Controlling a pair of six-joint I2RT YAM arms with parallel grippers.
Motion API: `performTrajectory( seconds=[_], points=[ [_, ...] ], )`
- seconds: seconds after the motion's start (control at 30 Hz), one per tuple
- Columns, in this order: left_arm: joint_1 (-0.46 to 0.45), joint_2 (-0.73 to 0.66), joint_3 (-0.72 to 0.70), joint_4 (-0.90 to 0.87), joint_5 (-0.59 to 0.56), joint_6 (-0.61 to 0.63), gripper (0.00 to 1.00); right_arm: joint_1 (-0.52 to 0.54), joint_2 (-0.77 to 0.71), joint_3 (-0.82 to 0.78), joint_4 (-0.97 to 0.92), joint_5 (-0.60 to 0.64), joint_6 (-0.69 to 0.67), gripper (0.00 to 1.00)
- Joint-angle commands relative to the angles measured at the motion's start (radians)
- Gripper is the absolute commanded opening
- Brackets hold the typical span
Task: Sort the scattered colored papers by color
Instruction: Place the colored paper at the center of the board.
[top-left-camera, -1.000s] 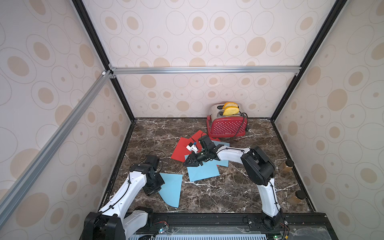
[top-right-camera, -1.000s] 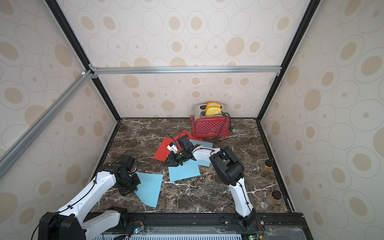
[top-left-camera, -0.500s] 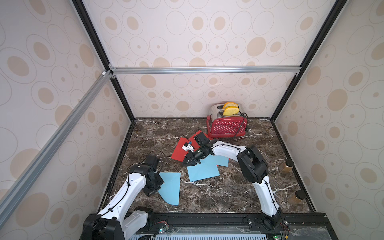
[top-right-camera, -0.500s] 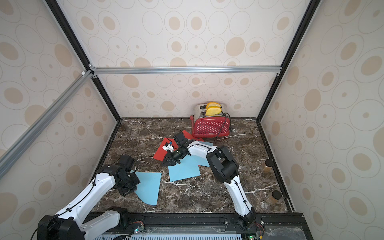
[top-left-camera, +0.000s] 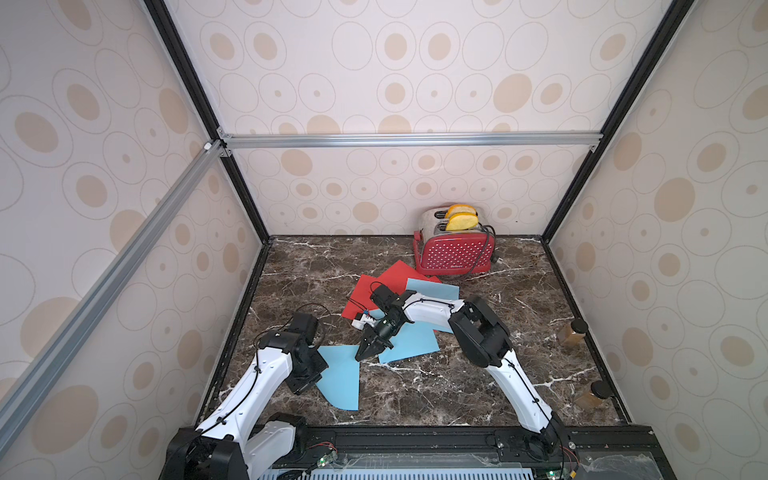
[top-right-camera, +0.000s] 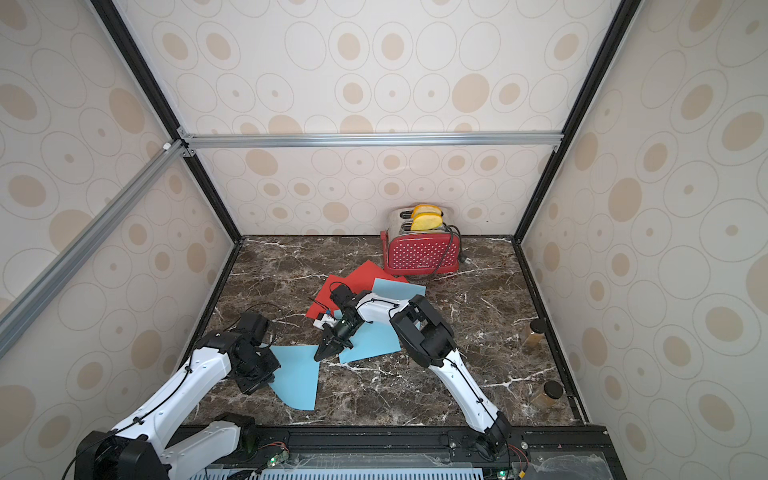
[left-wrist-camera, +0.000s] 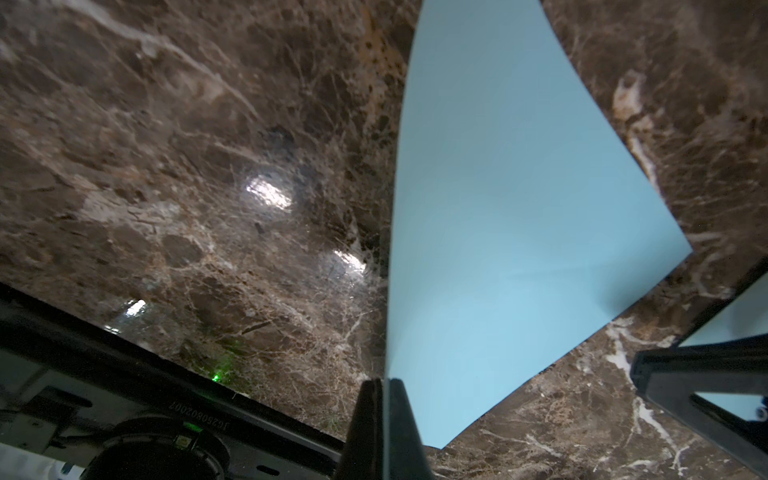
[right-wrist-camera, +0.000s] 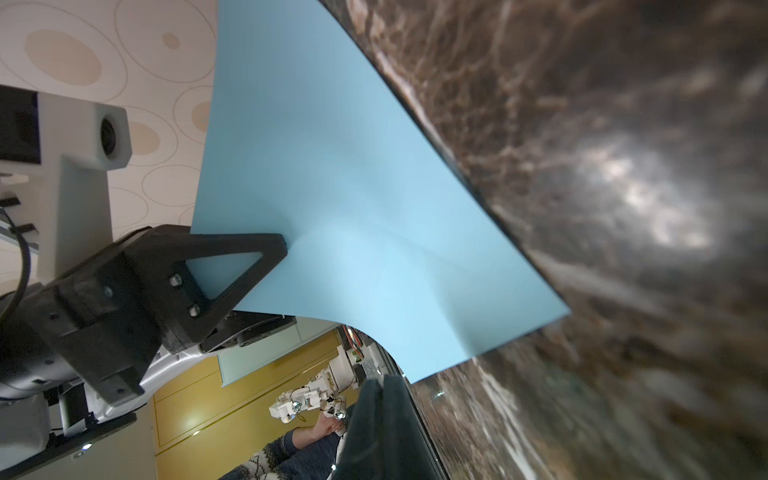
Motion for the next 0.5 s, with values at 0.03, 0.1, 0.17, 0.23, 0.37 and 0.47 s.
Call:
performTrajectory(
  seconds=[0.03, 0.1, 0.17, 0.23, 0.37, 0.47],
  points=[
    [-0.004, 0.006, 0.002, -0.007, -0.011, 0.004, 0.00, 0.023, 0.027, 0.071, -0.099, 0.042, -0.086, 0.03],
    [-0.004, 0.011, 0.002, -0.009, -0.010, 0.011, 0.00, 0.031, 0.044, 0.100, -0.128, 0.052, -0.099, 0.03],
    [-0.004, 0.010, 0.002, -0.008, -0.010, 0.014, 0.00, 0.034, 0.060, 0.115, -0.132, 0.056, -0.097, 0.04],
    [-0.004, 0.013, 0.002, -0.009, -0.008, 0.017, 0.00, 0.035, 0.075, 0.128, -0.136, 0.059, -0.097, 0.04],
    [-0.004, 0.013, 0.002, -0.009, -0.007, 0.021, 0.00, 0.034, 0.103, 0.154, -0.152, 0.074, -0.099, 0.04],
    [-0.004, 0.012, 0.001, -0.010, -0.004, 0.025, 0.00, 0.034, 0.125, 0.185, -0.193, 0.103, -0.113, 0.04]
  ],
)
